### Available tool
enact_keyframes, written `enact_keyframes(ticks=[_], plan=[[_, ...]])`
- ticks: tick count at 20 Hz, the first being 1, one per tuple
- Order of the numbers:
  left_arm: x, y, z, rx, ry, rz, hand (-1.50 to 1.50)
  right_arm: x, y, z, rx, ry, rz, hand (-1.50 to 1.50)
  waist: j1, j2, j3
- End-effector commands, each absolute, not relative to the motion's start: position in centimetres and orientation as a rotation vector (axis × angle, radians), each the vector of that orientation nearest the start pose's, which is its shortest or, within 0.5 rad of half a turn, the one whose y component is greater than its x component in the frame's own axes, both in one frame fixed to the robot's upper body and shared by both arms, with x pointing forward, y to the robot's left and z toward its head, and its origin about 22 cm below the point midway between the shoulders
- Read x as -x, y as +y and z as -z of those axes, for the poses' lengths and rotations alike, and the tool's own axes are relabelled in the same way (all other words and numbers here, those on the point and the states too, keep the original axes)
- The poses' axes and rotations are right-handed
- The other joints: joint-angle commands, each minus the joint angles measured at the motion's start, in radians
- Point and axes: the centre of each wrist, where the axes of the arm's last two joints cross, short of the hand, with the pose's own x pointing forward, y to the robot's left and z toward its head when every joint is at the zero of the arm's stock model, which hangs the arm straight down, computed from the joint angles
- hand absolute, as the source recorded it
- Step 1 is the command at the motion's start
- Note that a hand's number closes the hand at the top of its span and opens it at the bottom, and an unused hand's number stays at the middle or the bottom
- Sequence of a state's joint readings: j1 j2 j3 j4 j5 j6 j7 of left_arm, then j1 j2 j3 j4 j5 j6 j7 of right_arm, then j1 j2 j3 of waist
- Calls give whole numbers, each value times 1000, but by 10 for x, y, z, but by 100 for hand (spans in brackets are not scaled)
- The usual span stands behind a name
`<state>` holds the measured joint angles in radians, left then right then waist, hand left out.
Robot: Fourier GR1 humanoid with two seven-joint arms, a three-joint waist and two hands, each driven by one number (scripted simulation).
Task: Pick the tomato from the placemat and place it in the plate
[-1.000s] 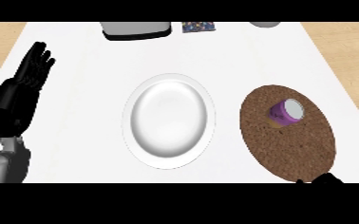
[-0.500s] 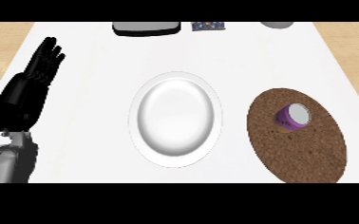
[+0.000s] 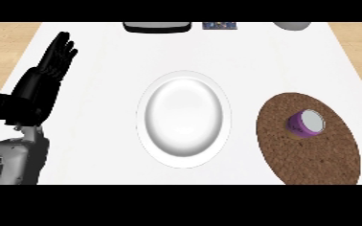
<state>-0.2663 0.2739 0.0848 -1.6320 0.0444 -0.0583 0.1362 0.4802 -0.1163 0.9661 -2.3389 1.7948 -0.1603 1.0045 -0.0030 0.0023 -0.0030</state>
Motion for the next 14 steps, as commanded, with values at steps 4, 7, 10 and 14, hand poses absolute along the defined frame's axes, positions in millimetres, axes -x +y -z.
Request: enact_keyframes(ticks=[4, 7, 10, 14], plan=[[-301, 274, -112, -116, -1772, 258, 0, -102, -79, -121, 1128, -1368, -363, 150, 39, 14, 1], [-303, 277, -105, -125, -1782, 272, 0, -115, -83, -121, 1098, -1359, -327, 150, 43, 19, 1], [-305, 275, -112, -124, -1776, 289, 0, -126, -81, -114, 1074, -1328, -331, 150, 54, 21, 1], [-303, 266, -108, -96, -1783, 282, 0, -147, -81, -103, 1091, -1276, -364, 150, 59, 19, 1]])
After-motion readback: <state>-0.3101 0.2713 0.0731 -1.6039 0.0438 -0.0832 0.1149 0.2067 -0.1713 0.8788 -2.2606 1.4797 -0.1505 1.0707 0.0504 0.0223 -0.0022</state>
